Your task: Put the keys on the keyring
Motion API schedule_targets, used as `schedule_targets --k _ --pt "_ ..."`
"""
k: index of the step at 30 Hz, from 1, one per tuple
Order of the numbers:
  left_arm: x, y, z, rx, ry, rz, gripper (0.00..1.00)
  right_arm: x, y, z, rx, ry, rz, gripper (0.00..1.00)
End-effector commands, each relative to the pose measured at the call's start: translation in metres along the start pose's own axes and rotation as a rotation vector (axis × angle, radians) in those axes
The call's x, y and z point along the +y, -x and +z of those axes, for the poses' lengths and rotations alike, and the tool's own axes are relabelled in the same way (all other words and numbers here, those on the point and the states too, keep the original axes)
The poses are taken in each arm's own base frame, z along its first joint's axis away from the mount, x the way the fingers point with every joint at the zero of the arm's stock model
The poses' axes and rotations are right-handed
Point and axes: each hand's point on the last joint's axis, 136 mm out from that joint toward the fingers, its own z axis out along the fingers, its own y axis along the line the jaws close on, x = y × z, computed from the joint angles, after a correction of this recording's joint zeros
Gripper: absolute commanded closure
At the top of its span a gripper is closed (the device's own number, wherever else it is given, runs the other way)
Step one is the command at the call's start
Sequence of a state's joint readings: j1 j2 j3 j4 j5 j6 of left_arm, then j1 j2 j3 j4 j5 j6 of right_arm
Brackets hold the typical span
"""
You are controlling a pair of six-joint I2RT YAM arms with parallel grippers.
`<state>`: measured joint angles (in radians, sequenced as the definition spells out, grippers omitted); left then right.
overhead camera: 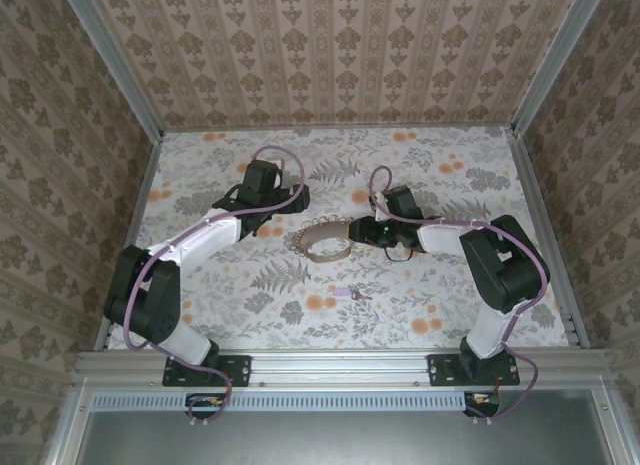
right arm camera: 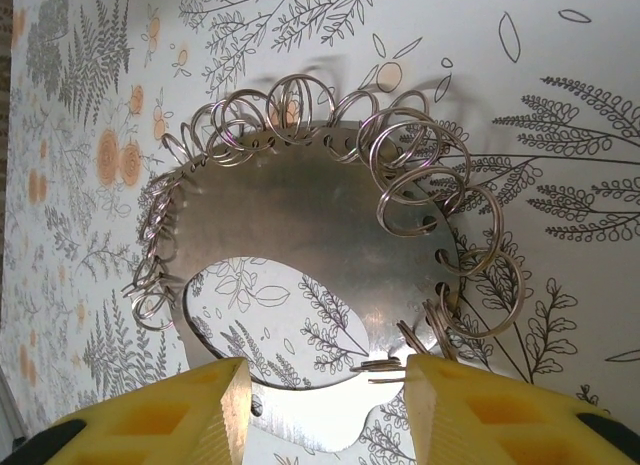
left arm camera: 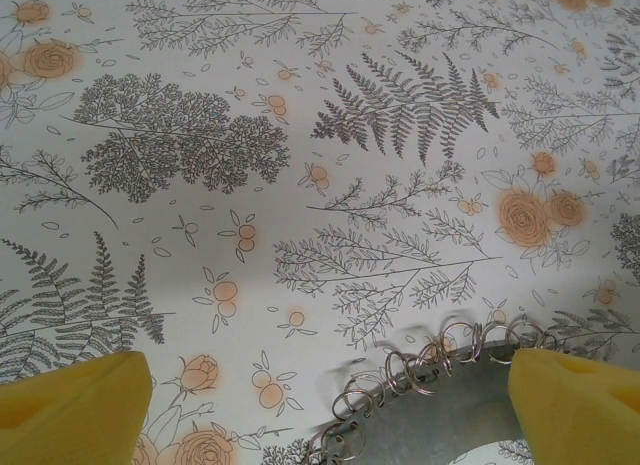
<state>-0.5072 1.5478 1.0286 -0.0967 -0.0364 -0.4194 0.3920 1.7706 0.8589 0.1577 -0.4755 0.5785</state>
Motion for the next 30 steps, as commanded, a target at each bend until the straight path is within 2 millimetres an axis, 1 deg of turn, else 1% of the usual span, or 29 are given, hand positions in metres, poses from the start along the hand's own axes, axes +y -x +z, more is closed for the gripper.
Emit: schedule_targets --k 1,5,14,23,30 --pt "-0.003 0.014 0.0 -0.034 -0.02 -0.025 0.06 -0.001 0.004 -0.003 0.002 -0.031 -0.025 0.54" --pt "-0.002 0.014 -0.001 -0.039 -0.019 -0.025 0.06 -0.004 0.002 -0.003 0.009 -0.043 -0.029 0.54" --pt "-0.001 0.012 0.002 -0.036 -0.018 -0.029 0.06 -0.006 0.002 0.002 0.013 -0.039 -0.024 0.54" --pt "-0.002 0.012 0.003 -0.038 -0.024 -0.038 0.06 0.001 0.001 0.008 0.034 -0.004 -0.03 0.55" --pt "-0.001 0.01 0.005 -0.038 -0.022 -0.042 0.06 0.012 -0.002 0.005 0.043 0.019 -0.051 0.62"
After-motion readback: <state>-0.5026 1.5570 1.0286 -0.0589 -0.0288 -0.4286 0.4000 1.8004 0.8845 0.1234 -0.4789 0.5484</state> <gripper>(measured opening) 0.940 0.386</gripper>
